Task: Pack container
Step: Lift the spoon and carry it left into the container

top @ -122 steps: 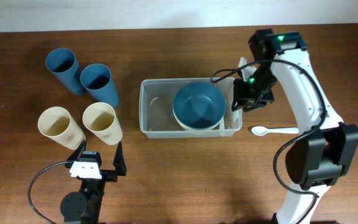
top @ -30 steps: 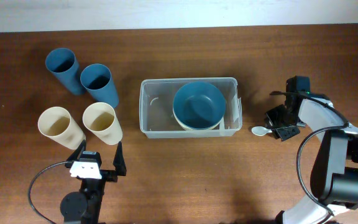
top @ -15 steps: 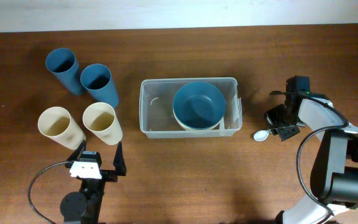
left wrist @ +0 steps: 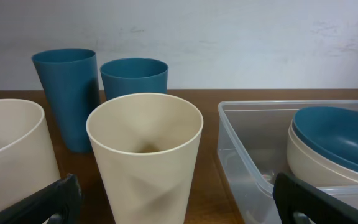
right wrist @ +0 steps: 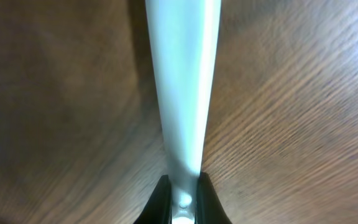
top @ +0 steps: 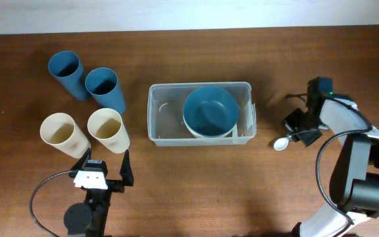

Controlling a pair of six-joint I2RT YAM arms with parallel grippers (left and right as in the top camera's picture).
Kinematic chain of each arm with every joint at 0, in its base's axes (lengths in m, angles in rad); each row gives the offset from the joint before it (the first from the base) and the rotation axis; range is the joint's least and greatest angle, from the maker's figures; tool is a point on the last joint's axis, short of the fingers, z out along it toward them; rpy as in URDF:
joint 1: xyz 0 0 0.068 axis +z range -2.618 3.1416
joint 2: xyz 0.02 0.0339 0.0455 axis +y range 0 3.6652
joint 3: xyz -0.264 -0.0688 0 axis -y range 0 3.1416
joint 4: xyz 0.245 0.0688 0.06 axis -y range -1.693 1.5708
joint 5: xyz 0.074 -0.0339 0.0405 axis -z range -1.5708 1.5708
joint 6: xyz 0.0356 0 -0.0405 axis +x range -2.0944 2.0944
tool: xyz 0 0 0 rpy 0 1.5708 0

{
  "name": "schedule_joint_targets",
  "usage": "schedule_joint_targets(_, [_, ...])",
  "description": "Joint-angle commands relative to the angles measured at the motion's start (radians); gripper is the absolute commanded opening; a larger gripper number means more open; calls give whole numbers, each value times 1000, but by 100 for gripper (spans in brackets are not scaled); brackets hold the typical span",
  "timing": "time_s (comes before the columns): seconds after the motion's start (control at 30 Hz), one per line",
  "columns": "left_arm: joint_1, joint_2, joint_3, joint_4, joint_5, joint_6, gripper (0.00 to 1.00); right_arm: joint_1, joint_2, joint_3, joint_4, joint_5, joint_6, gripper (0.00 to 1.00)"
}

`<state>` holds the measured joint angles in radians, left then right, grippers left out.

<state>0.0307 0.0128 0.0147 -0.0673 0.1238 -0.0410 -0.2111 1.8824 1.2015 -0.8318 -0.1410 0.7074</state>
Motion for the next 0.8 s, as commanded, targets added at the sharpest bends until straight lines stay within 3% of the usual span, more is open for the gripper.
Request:
schedule_joint_targets(0.0, [6,-8,-6,-1,11,19,100,-18,-7,99,-31,-60,-184,4])
schedule_joint_targets(0.17, [6,-8,-6,-1,11,19,100,-20,-8,238,-149,-107,-343,4])
schedule_joint_targets(0.4, [6,-8,-6,-1,11,19,100,-13,-10,444,-344,-353,-612,4])
schedule_joint_targets(0.77, [6,-8,-6,-1,11,19,100,138,-13,525,-424,-431,-705,4])
